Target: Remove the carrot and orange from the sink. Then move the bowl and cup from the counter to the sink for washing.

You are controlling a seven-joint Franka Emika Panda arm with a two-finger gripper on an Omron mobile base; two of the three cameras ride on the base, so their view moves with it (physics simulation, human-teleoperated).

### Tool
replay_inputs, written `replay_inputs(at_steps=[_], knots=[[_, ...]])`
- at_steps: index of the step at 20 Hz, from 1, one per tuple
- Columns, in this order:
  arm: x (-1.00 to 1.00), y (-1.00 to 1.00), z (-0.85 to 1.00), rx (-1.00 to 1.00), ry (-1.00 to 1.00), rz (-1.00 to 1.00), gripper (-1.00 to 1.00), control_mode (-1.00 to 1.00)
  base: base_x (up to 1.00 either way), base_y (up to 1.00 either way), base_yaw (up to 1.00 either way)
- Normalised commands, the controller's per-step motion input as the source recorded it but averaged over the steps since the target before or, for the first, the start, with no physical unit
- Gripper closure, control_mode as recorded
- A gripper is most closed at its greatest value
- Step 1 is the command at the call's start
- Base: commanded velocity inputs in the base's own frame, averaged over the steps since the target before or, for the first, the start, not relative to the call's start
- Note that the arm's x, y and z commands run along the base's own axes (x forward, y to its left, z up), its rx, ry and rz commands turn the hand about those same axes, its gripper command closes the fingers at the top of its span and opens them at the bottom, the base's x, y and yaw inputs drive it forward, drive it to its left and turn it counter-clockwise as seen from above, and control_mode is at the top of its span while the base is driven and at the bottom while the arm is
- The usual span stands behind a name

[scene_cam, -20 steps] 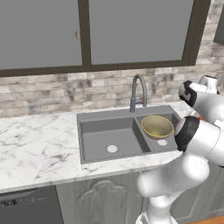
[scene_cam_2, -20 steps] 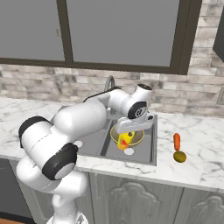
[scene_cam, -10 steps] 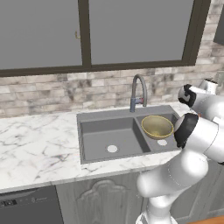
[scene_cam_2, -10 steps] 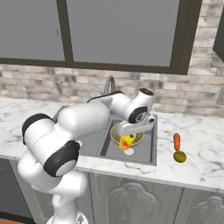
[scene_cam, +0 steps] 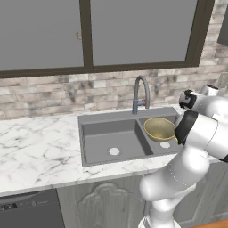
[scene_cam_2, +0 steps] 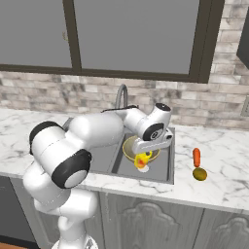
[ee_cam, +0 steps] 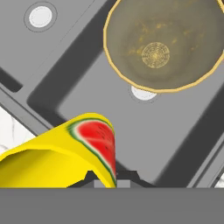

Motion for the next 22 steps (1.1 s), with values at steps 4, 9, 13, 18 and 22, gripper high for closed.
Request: replay_inputs(at_steps=[4, 9, 13, 18, 22], knots=[[0.19, -0.12, -0.17, 0.00, 0.00, -0.02, 1.00, -1.00, 0.00, 0.00, 0.00], [0.21, -0.14, -0.18, -0.01, 0.00, -0.03, 1.00, -1.00, 0.00, 0.00, 0.00], [0.17, -0.11, -0.21, -0.01, 0.00, -0.02, 1.00, -1.00, 0.00, 0.00, 0.00], [0.21, -0.10, -0.24, 0.00, 0.00, -0.02, 1.00, -1.00, 0.00, 0.00, 0.00], [0.21, -0.16, -0.19, -0.01, 0.00, -0.02, 1.00, -1.00, 0.00, 0.00, 0.00]])
